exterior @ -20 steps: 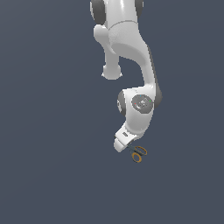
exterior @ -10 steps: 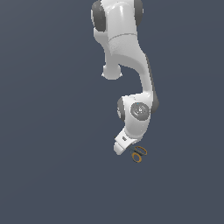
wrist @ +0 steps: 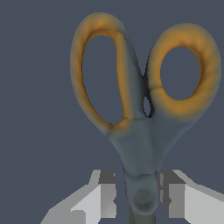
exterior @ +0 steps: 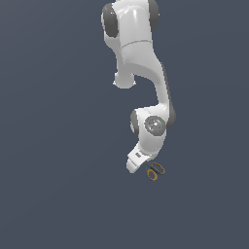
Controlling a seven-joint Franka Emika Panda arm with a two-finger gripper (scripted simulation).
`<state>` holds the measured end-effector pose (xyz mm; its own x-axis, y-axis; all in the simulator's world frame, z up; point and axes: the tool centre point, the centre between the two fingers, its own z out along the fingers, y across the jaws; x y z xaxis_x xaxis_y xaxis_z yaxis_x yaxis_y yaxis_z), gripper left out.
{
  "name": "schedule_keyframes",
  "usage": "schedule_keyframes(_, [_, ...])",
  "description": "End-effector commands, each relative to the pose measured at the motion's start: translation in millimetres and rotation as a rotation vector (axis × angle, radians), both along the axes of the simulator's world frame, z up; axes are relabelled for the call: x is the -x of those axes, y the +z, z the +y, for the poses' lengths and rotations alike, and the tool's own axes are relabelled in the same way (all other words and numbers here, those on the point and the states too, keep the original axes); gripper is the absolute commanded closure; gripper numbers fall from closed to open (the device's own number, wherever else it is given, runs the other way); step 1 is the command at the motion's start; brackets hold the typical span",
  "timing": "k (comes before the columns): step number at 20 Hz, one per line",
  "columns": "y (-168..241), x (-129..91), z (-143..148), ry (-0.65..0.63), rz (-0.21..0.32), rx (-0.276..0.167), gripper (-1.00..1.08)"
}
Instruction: Pick up the object and move it to a goal position.
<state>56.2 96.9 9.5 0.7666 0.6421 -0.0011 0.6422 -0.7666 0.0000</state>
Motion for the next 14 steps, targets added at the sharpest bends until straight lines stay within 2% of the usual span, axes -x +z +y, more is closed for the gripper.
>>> schedule_keyframes(1, [-1.6, -0.3, 0.3, 0.000, -0.001, -0.001, 1.08])
schedule_keyframes(14, [6.3, 6.8, 3.4, -0.001, -0.003, 0.000, 1.08])
